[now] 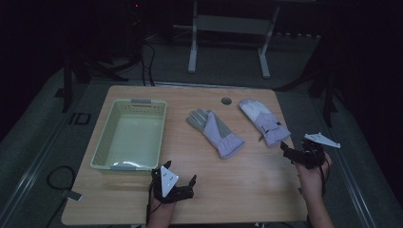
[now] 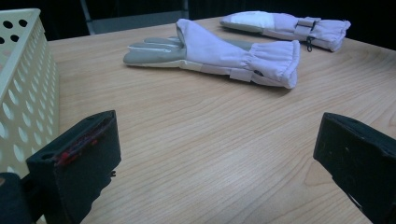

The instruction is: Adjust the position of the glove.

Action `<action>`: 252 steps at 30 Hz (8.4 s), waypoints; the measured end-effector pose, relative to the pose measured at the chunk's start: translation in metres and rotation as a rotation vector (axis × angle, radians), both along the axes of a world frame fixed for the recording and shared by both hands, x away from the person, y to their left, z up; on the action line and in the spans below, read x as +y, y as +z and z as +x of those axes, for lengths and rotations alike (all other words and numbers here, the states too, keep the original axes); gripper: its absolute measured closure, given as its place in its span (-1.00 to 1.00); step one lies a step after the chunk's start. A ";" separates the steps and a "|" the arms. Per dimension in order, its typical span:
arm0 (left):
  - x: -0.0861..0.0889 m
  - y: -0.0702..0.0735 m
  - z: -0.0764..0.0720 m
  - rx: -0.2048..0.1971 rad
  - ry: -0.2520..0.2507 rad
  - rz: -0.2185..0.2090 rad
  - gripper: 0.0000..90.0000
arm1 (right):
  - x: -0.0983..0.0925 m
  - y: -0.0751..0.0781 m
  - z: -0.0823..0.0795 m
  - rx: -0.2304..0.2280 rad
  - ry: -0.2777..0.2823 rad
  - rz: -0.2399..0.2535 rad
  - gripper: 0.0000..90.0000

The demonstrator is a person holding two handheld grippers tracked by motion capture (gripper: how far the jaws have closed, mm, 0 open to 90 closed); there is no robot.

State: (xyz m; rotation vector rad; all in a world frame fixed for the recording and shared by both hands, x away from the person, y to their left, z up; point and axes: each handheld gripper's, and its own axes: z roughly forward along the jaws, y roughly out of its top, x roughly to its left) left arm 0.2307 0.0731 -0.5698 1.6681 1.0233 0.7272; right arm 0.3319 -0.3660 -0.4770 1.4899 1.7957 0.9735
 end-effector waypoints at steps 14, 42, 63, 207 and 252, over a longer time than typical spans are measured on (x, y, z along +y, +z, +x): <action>0.000 0.000 0.000 -0.002 0.001 -0.002 -0.98 | 0.025 0.029 0.018 -0.047 0.113 0.012 -0.72; 0.000 0.000 0.000 -0.001 -0.003 -0.002 -0.98 | 0.100 0.041 0.063 0.017 0.365 0.016 -0.51; 0.001 0.000 0.000 -0.001 -0.008 -0.007 -0.98 | 0.157 -0.012 0.108 0.165 0.507 -0.057 -0.24; 0.000 0.000 -0.001 -0.008 -0.004 -0.012 -0.98 | 0.026 -0.033 0.181 0.233 0.211 -0.144 0.07; 0.001 0.000 -0.001 -0.006 -0.015 -0.023 -0.98 | 0.061 0.022 0.123 0.287 0.095 -0.017 0.78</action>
